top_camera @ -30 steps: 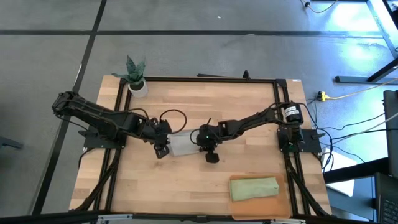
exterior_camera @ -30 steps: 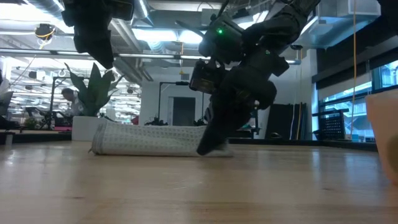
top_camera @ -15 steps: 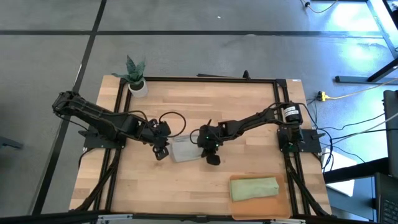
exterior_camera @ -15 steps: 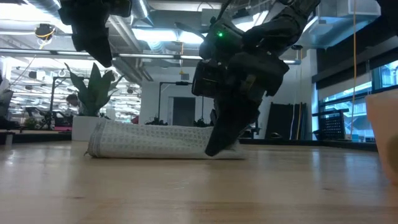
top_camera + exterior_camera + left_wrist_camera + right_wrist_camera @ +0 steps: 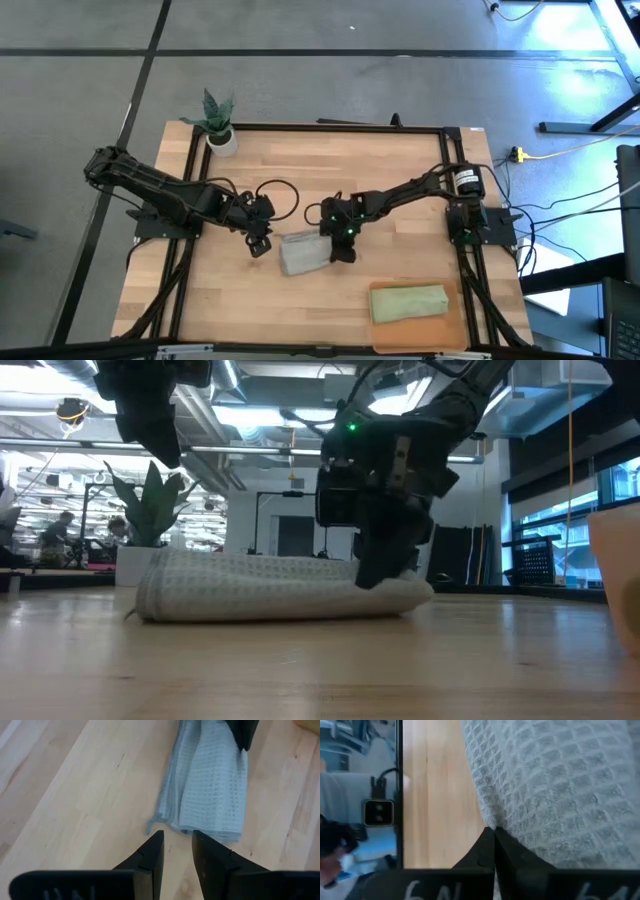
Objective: Roll microfiber towels into tight, uniform cylinder then place into a basket
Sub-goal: Roll the gray microfiber cloth
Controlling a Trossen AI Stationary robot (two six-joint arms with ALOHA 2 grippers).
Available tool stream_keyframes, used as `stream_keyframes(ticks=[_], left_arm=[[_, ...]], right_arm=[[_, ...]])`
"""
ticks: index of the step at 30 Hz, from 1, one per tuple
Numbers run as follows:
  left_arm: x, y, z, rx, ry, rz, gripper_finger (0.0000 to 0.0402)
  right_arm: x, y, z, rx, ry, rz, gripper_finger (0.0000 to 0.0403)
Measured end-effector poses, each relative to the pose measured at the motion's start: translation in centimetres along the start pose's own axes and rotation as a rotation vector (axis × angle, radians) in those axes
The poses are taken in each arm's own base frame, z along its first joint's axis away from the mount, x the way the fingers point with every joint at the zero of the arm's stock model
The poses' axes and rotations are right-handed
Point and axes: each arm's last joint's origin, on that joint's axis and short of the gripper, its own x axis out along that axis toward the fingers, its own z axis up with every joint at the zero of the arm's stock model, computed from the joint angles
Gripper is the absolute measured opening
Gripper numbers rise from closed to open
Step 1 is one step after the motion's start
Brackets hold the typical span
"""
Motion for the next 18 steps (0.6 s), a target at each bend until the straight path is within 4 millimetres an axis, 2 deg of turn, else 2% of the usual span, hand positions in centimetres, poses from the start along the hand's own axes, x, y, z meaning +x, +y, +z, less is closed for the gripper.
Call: stream_keyframes(ticks=[4,8,14,18], left_arm=[[0.0,0.0,0.0,0.004,-0.006,0.008,0.009],[0.4,0.1,0.2,0.013,-0.05,0.073,0.009],[2.4,-0.3,0.0,0.094,-0.014,0.134,0.009],[3.4,-0.7,0.0,0.114,0.013,0.138,0.009]], right_arm=[[-0.5,-0.5,0.3,0.103,-0.003,0.025,0.0],[-0.8,-0.7,0.4,0.112,-0.009,0.03,0.0],[-0.9,-0.3,0.6,0.151,0.023,0.106,0.0],[-1.3,0.2,1.4,0.214,0.03,0.163,0.0]])
